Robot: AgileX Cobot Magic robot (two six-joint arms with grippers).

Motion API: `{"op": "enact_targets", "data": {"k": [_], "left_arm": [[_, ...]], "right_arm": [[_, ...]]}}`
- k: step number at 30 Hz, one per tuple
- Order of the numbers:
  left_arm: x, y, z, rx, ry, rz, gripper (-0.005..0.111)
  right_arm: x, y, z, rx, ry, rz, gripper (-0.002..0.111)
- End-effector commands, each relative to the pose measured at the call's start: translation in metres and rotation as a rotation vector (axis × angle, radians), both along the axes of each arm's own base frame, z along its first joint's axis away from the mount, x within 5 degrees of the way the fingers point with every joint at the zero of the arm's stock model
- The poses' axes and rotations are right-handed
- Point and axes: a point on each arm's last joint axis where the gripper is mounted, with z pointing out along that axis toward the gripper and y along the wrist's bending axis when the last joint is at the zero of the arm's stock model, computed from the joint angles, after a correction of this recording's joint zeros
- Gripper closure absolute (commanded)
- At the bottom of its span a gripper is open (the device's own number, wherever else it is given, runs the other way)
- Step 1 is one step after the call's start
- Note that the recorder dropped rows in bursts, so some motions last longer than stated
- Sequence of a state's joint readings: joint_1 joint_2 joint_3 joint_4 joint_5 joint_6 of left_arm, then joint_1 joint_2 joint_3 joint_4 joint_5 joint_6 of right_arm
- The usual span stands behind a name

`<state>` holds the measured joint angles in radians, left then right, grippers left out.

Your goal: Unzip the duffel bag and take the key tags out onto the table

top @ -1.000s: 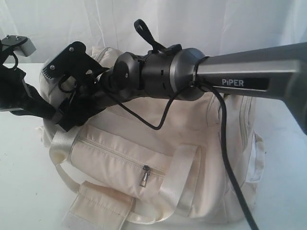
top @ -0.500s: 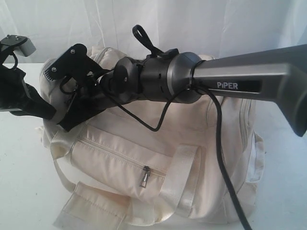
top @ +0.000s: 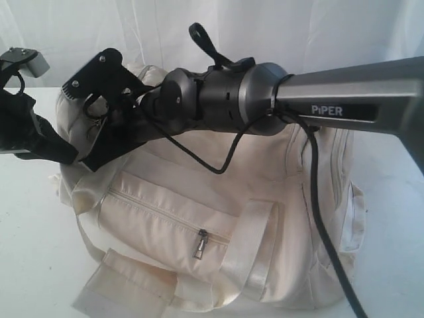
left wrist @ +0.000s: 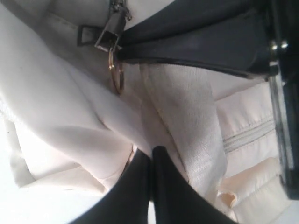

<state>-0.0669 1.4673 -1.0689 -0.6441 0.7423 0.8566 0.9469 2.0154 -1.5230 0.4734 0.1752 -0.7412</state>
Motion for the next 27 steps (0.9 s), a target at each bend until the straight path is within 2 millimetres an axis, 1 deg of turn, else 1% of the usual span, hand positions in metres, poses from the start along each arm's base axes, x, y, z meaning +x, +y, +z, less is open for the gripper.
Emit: {"op": "enact_targets", "data": {"k": [1,7,10,16,18,21,25,27], "left_arm": [[-0.007,-0.004,0.014,-0.069,-0.006,-0.012,0.107],[-0.007,-0.004,0.014,-0.069,-0.006,-0.012,0.107],[-0.007,-0.004,0.014,-0.069,-0.006,-0.012,0.107],[-0.007,-0.004,0.014,-0.068,-0.008,-0.014,0.107],[-0.007,-0.004,0.014,-0.068,-0.008,-0.014,0.107],[-0.007,-0.004,0.014,-0.068,-0.008,-0.014,0.107],[-0.007,-0.004,0.014,-0.069,-0.005,-0.016,0.107],[-0.007,-0.004,0.014,-0.069,-0.005,-0.016,0.107]], "right_arm": [[0.012,-0.012,0.014,0.029,-0.031,-0.037,0.108],[0.02,-0.019,0.014,0.021,-0.017,-0.057,0.108],[0.021,-0.022,0.011,0.018,0.028,-0.07,0.108],[0.011,-0.025,0.001,-0.064,0.191,-0.036,0.108],[0.008,-0.026,-0.002,-0.088,0.22,-0.021,0.106],[0.007,-0.026,-0.001,-0.091,0.224,-0.018,0.093],[0.01,-0.025,0.005,-0.033,0.203,-0.05,0.066],[0.013,-0.024,0.008,0.005,0.185,-0.074,0.058]]}}
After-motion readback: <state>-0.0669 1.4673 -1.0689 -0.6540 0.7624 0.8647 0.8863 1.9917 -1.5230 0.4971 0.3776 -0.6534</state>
